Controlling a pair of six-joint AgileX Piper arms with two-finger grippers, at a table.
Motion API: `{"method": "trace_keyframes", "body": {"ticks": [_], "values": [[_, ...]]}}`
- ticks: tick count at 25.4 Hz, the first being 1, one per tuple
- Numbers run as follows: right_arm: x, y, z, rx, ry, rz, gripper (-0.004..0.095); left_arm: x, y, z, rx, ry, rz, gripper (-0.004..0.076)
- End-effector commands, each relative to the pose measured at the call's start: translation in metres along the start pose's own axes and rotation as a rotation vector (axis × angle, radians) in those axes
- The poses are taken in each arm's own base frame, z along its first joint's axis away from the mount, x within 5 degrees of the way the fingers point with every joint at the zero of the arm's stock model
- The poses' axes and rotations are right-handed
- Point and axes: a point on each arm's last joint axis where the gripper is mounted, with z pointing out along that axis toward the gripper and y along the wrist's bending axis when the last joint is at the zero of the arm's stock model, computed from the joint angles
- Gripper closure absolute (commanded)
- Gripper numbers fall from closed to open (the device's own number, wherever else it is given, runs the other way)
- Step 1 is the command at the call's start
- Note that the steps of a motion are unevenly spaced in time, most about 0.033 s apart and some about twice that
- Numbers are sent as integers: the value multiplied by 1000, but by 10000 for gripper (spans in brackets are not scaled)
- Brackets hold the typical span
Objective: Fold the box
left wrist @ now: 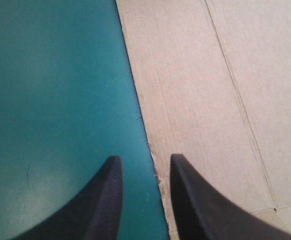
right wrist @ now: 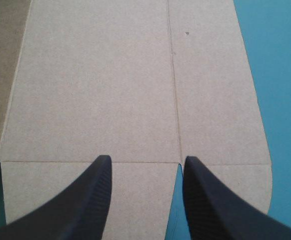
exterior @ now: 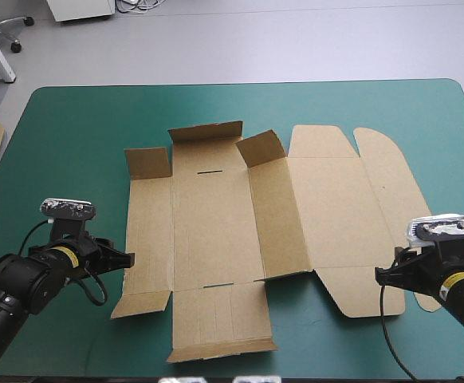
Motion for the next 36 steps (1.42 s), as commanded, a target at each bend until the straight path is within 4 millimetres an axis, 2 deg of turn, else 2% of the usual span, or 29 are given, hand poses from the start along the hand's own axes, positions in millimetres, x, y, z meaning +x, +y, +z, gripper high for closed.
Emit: {"method": "trace_keyframes", "body": {"ticks": [1,4,10,19,21,25,28,31,36], "values": [[-14,-1,-7,9,-85,-19,478,-17,-3,-6,29,-78,-15,482],[-14,-1,-7,9,-85,-15,478,-19,-7,-2,58,-71,12,482],[-14,-1,-7,8,-85,-2,478,-21,-9,11,53,-23,67,422],[-16,-3,-7,21,-109,-16,478,-23,-9,9,55,-26,8,415],[-18,-2,-5,15,-116,21,477,-27,-9,6,55,-35,-3,415],[-25,3,11,10,-90,2,477,-50,-11,-2,64,-92,-8,415],[-41,5,13,7,-140,-16,477,-64,-15,4,69,-103,-9,415],[-60,6,16,25,-148,-37,477,-74,-5,18,40,-81,-44,415],[-78,9,22,33,-133,-65,476,-74,39,37,24,-8,-155,412]]}}
